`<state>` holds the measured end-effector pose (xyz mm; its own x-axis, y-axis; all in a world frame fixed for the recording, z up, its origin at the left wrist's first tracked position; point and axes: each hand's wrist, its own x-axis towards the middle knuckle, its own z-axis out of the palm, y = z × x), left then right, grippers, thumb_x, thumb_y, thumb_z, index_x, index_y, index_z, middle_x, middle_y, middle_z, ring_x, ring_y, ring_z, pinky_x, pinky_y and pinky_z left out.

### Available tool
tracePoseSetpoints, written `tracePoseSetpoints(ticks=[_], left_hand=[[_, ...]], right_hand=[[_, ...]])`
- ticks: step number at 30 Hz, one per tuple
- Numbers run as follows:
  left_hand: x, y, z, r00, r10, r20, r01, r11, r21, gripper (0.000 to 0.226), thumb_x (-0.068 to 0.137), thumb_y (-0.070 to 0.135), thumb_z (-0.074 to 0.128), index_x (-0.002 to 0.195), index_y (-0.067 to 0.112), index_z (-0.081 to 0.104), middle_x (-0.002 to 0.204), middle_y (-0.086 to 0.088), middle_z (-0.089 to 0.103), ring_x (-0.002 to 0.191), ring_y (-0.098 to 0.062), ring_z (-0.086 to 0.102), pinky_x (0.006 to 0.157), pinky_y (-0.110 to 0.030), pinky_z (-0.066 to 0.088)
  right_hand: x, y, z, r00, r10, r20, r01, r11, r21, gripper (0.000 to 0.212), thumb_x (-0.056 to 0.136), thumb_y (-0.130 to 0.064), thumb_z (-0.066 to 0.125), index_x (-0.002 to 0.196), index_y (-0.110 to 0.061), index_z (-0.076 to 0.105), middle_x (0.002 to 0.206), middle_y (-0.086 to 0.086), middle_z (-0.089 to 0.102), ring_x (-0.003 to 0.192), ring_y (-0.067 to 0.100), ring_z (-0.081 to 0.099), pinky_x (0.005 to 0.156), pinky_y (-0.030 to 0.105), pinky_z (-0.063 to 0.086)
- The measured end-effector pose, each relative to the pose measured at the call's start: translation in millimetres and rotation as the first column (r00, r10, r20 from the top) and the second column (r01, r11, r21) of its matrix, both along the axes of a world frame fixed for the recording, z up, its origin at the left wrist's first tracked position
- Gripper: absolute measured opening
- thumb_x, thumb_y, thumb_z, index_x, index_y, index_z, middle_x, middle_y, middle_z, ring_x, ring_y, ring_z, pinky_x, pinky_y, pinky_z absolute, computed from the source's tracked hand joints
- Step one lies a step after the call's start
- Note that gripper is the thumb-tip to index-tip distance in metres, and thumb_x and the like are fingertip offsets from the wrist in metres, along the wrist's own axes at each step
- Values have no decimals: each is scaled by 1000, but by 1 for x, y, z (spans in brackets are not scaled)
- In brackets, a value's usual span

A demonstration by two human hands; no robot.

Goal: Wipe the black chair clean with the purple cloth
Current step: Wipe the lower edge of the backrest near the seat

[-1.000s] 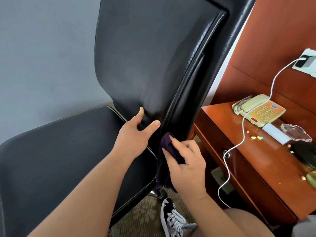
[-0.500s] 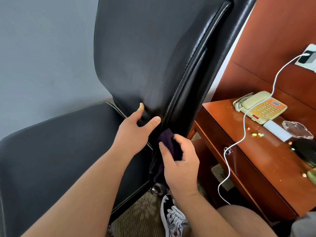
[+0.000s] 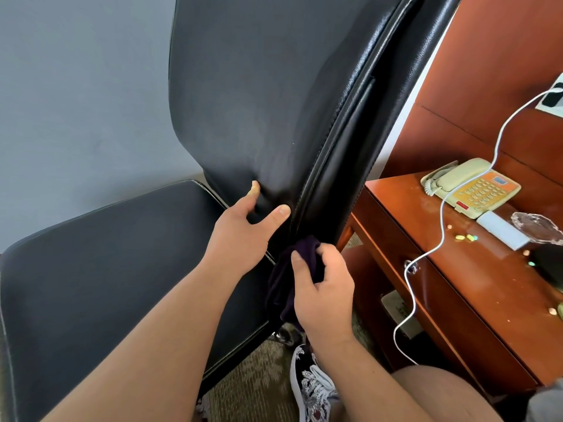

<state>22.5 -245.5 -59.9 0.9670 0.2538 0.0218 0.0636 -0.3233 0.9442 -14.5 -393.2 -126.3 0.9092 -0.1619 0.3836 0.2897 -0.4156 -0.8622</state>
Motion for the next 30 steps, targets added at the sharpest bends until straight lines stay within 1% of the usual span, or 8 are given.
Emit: tracePoseSetpoints(ticks=[4,10,13,16,19,23,27,30], left_hand=[[0,1,-3,1000,0,0,0,999,40,84,69,74,63,143,55,27,141,18,49,113,-9,61,92,-27,51],[-1,0,0,1000,3,2,-3,1000,8,85,68,74,63,142,56,27,136,20,53,104,-10,65,89,-30,54],[-2,-1,1,1000,8,-3,-8,1000,15,83,70,72,64,142,57,26,111,34,58,66,-1,66,60,-19,56],[-2,-1,2,1000,12,-2,-12,1000,11,82,70,72,64,141,59,25,110,35,57,63,-3,66,59,-17,55],[0,0,0,1000,10,-5,-10,1000,25,84,67,75,62,141,59,26,135,20,51,94,-4,65,86,-29,55],[0,-1,-1,1000,2,-17,-1,999,44,85,67,75,62,142,57,25,140,18,49,116,-13,59,98,-37,49],[0,-1,0,1000,21,-13,-19,995,99,80,75,70,62,145,54,25,120,25,52,87,27,51,73,-8,42],[-2,-3,3,999,43,-14,-41,992,122,78,78,68,60,146,51,24,89,37,51,61,34,42,55,-3,37]], right_hand=[[4,2,6,1000,-16,27,17,998,-54,13,97,-51,51,101,-40,55,96,-19,61,93,4,61,72,15,48],[5,-7,-21,946,-127,-297,68,977,-201,21,96,-52,49,97,-32,57,89,-15,63,82,6,62,72,38,57],[10,-9,-26,894,-122,-432,70,988,-134,20,95,-51,52,91,-32,59,84,-13,65,75,8,64,69,40,59],[9,-6,-20,924,-88,-372,75,996,-49,20,93,-51,54,84,-34,59,77,-12,65,69,6,63,62,35,56],[4,-2,-7,976,-40,-216,39,999,-8,19,91,-53,53,83,-36,58,80,-16,64,73,3,62,59,19,47],[2,0,4,1000,-20,-20,18,994,-108,18,93,-55,52,91,-38,57,83,-18,60,80,2,60,62,15,47],[3,-1,-7,996,-81,-44,62,942,-329,23,91,-60,50,90,-36,51,84,-18,58,71,2,59,53,13,44],[5,-4,-19,979,-147,-138,76,903,-422,21,90,-54,57,88,-35,50,82,-15,56,69,6,57,53,17,37]])
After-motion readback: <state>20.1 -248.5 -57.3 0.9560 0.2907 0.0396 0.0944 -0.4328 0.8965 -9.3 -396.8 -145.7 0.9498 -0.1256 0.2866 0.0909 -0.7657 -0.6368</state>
